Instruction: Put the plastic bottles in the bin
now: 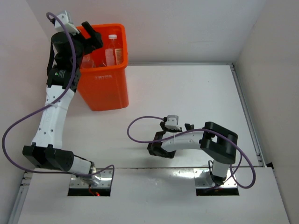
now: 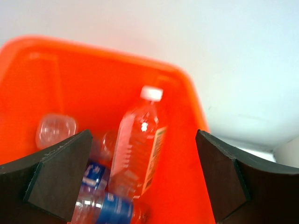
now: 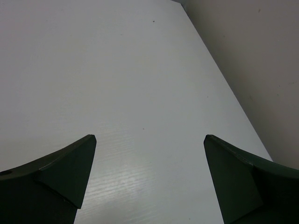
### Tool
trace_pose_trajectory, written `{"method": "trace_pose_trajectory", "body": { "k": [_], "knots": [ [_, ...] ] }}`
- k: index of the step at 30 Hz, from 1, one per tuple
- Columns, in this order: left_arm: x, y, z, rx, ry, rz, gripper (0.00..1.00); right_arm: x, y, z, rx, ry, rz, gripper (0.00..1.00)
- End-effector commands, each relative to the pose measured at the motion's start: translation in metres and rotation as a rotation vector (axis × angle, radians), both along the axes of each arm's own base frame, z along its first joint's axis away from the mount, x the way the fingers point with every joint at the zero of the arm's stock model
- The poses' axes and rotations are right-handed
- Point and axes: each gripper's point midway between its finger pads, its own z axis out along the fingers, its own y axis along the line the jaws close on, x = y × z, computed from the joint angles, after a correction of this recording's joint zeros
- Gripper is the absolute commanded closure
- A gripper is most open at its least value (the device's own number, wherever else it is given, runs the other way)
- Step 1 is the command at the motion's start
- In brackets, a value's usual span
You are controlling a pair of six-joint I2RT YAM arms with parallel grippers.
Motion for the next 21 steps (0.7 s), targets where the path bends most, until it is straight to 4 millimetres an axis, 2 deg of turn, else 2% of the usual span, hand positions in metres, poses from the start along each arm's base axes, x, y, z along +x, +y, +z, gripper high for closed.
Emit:
{"method": "trace_pose_trajectory", "body": {
  "k": [1,6,8,10,11,12,16,17,19,20,21],
  "knots": [
    [-0.011,0.003,0.041,0.019,-0.121,0.022,0.00,0.003,0.005,0.014,-0.038,-0.024,0.032,0.00],
    [-0.022,-0.002,0.049,0.009,-0.146,-0.010,0.00,0.003,0.005,0.016,-0.029,-0.027,0.032,0.00],
    [-0.034,-0.005,0.063,-0.001,-0.185,-0.035,0.00,0.004,0.001,0.015,-0.038,-0.024,0.023,0.00],
    [-0.053,-0.012,0.086,0.010,-0.254,-0.082,0.00,0.007,-0.002,0.022,-0.044,0.016,-0.020,0.00],
    [-0.059,-0.013,0.091,0.011,-0.268,-0.094,0.00,0.010,-0.004,0.024,-0.048,0.036,-0.043,0.00],
    [-0.066,-0.016,0.096,0.013,-0.283,-0.113,0.00,0.013,-0.013,0.026,-0.058,0.081,-0.094,0.00],
    [-0.093,-0.019,0.086,-0.016,-0.237,-0.143,0.00,0.013,-0.014,0.057,0.044,0.069,-0.101,0.00],
    [-0.101,-0.021,0.087,-0.015,-0.245,-0.155,0.00,0.011,-0.015,0.073,0.103,0.045,-0.085,0.00],
    [-0.125,-0.023,0.082,-0.041,-0.248,-0.181,0.00,0.004,-0.005,0.091,0.127,0.018,-0.016,0.00],
    [-0.128,-0.023,0.066,-0.041,-0.216,-0.181,0.00,0.000,-0.004,0.103,0.147,-0.003,0.016,0.00],
    [-0.146,-0.021,0.070,-0.041,-0.238,-0.181,0.00,-0.003,0.010,0.107,0.178,-0.011,0.066,0.00]
  ]
}}
